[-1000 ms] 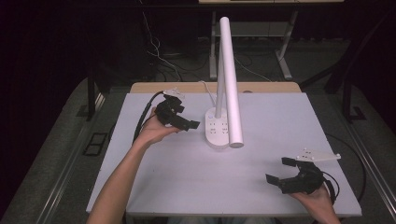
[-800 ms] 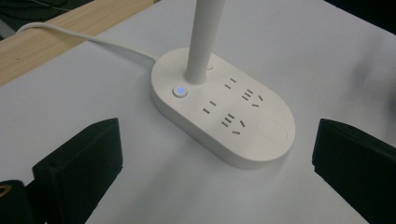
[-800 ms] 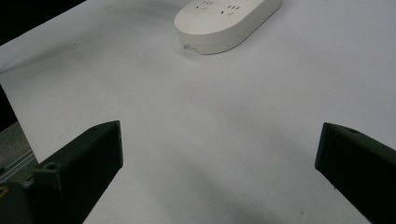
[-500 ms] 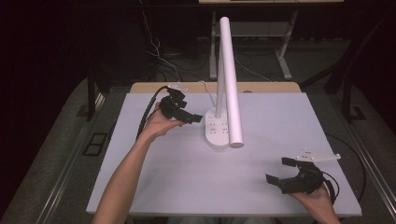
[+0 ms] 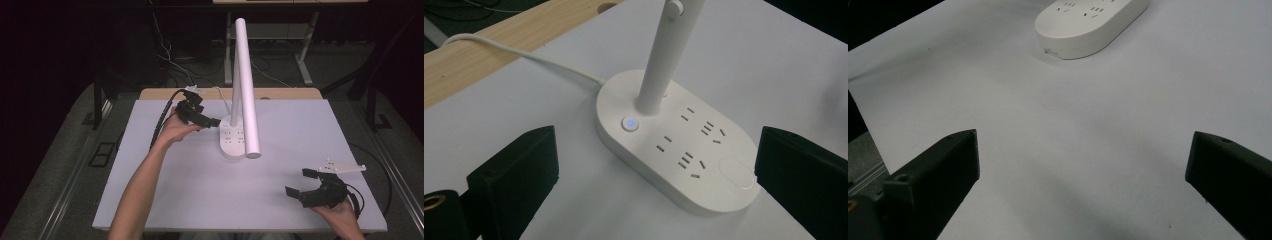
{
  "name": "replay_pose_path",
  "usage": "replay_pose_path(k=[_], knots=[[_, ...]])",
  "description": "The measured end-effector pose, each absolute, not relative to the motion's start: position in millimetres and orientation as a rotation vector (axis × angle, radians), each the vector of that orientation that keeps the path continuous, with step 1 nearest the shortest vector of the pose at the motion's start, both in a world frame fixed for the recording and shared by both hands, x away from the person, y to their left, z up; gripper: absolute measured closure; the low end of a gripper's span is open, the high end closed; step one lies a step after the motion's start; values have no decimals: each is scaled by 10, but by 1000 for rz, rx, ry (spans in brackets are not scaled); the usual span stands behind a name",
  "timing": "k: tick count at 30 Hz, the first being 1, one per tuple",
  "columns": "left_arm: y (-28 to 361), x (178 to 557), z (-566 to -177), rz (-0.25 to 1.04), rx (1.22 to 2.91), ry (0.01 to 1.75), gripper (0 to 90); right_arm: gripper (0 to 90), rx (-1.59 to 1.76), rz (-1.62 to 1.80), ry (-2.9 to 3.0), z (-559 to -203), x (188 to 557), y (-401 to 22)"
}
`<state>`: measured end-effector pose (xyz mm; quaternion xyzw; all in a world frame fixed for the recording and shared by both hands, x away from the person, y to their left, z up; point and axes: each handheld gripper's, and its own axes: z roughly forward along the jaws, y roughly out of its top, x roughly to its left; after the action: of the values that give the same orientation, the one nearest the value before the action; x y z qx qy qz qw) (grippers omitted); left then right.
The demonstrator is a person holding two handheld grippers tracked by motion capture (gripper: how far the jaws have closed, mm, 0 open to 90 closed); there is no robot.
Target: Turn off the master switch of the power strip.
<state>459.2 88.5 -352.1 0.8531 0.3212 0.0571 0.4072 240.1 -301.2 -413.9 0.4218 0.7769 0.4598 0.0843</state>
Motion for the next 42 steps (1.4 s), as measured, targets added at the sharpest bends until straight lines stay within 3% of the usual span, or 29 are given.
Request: replay_pose_path(k=[29, 42], knots=[[753, 4808, -3807, 123, 2113, 864, 46, 1, 1252, 1366, 2327, -4146, 2410, -3017], [674, 4843, -3923, 113, 2089, 882, 136, 2, 1252, 1371, 2333, -4143, 2410, -3015]])
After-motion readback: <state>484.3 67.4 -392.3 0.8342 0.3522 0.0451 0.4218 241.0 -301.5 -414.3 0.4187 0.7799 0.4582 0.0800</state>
